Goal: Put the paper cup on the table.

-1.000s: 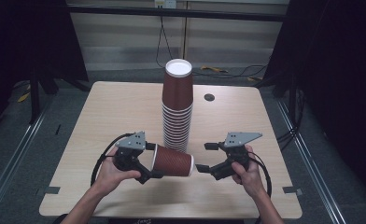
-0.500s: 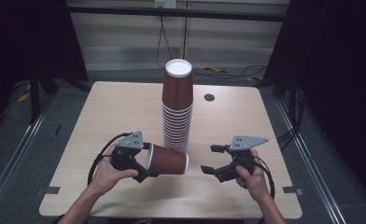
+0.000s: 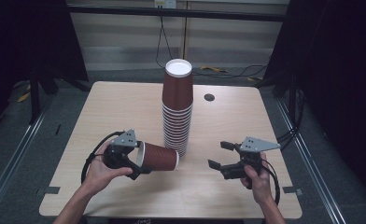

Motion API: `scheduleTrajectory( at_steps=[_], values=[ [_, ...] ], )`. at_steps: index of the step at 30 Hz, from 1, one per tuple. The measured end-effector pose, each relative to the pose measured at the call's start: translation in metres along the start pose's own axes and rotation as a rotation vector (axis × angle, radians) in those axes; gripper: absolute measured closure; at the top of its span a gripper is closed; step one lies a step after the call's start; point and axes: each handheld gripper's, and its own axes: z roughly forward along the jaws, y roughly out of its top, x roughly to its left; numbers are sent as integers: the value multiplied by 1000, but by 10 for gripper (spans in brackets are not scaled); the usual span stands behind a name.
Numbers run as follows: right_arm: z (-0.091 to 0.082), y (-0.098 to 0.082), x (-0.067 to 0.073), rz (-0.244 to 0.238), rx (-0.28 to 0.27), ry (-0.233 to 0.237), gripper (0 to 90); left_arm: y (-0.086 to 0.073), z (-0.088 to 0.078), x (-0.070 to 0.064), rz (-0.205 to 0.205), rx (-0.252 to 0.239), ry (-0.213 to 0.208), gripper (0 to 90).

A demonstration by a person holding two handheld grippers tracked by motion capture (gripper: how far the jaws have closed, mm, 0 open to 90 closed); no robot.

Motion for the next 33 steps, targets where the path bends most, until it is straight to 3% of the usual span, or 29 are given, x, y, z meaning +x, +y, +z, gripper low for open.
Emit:
scheduleTrajectory(
  at_steps=[2,4,8,14,16,24,30,33],
  values=[
    [0,-3,0,5,-7,-6,139,-1,-2,4,-2,25,6,51],
    [1,-5,0,10,-15,-4,139,-3,-4,7,-32,31,14,51],
    [1,-7,0,14,-25,-17,139,-6,-10,13,-35,75,58,51],
    [0,-8,-1,11,-35,-35,138,-11,-17,24,-66,90,114,51],
    [0,-8,-1,8,-40,-41,138,-12,-18,28,-66,116,140,51],
    [3,-10,4,-24,-24,-56,138,-14,-25,46,-114,153,178,51],
    [5,-11,3,-11,-40,-48,138,-11,-36,59,-121,186,231,51],
    [4,-11,3,-15,-39,-59,138,-10,-40,68,-151,200,232,51]
  ],
)
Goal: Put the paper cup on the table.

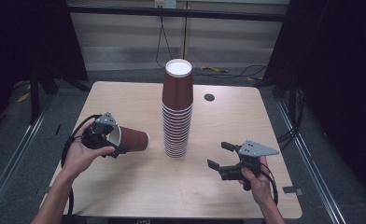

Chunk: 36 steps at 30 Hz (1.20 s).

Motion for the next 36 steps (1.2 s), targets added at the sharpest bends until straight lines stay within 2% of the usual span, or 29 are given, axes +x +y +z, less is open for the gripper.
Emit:
scheduleTrajectory(
  at_steps=[3,4,6,9,10,15,19,21,22,25,32,34,35,36],
  values=[
    [-1,0,0,0,0,0,138,5,-2,6,20,53,28,50],
    [-1,0,0,-3,-2,1,138,8,-5,7,41,63,46,50],
    [-1,0,-1,-2,-1,-1,138,12,-8,9,48,75,46,51],
    [-1,0,-1,1,-1,1,138,18,-11,11,69,123,36,50],
    [-1,0,-1,1,0,1,138,20,-11,11,59,126,38,50],
    [-2,0,-1,3,-3,-2,138,27,-7,14,82,228,41,47],
    [-2,0,-2,2,-1,-8,138,31,2,13,96,292,23,43],
    [-2,0,-2,2,0,-8,138,32,5,12,83,284,20,41],
    [-2,0,-2,2,-2,-4,138,33,5,13,89,300,12,39],
    [-2,0,-2,0,1,-9,138,34,9,12,96,305,12,37],
    [-2,0,-1,-3,7,-5,138,40,15,13,76,319,18,33],
    [-2,0,-1,-4,8,-5,138,42,17,11,91,338,38,32],
    [-2,0,-1,-4,10,-4,138,42,18,10,88,330,42,31],
    [-2,0,-1,-4,10,-4,138,43,18,10,94,339,32,30]
  ],
)
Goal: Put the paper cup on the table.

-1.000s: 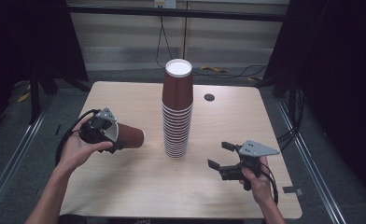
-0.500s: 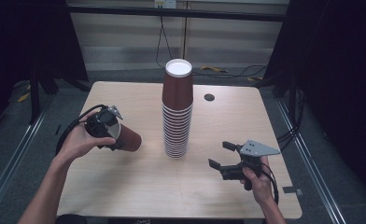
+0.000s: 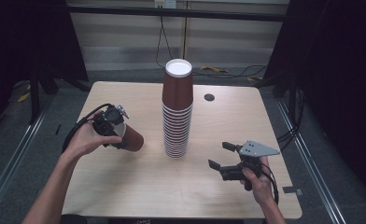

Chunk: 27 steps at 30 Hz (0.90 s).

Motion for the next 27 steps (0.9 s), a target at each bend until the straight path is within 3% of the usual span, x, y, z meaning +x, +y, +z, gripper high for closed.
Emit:
scheduleTrajectory(
  at_steps=[6,9,13,17,22,25,27],
  values=[
    [0,0,0,2,-1,1,138,3,4,1,4,10,20,52],
    [0,0,0,1,-2,0,138,4,10,1,6,6,5,53],
    [0,0,0,2,-5,0,138,5,13,1,-12,-21,5,49],
    [-1,0,0,0,-6,0,138,5,14,1,7,-29,8,44],
    [-2,0,-1,4,-7,-4,138,-4,19,2,-15,-65,-26,36],
    [-2,0,0,4,-6,-3,138,-9,19,3,-32,-101,-22,36],
    [-1,0,0,4,-3,-3,138,-12,19,3,-14,-112,-23,36]
  ],
)
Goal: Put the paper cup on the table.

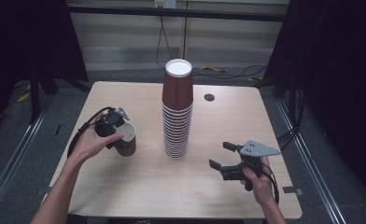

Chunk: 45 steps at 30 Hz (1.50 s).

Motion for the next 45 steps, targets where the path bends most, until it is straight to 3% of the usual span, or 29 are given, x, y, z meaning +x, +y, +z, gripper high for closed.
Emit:
scheduleTrajectory(
  at_steps=[4,6,7,8,14,17,18,30,33,35,38,41,45],
  values=[
    [0,0,0,-2,0,1,138,-5,2,-2,-27,-38,0,35],
    [0,0,0,-2,0,2,138,-7,4,-3,-12,-37,12,36],
    [0,0,0,0,2,1,138,-9,5,-3,14,-25,20,39],
    [0,0,0,1,1,1,138,-11,7,-4,0,-27,21,44],
    [-1,0,0,2,2,3,138,-25,14,0,-17,-56,-25,103],
    [0,0,0,1,2,3,138,-32,16,0,-48,-116,-53,115],
    [0,0,0,-1,1,6,138,-34,16,1,-41,-126,-64,119],
    [1,-1,0,5,5,5,138,-57,25,0,-58,-118,-63,154],
    [1,-1,0,5,6,2,138,-63,19,-1,-90,-176,-77,155],
    [0,-1,0,3,3,-5,138,-66,15,-3,-105,-193,-61,155],
    [-1,-1,-1,6,0,-7,137,-72,6,-9,-136,-282,-72,155],
    [-1,-1,-1,6,-1,-9,138,-76,0,-14,-129,-270,-16,157],
    [-1,-1,-1,1,1,-10,138,-85,-2,-17,-155,-303,-11,158]
  ],
)
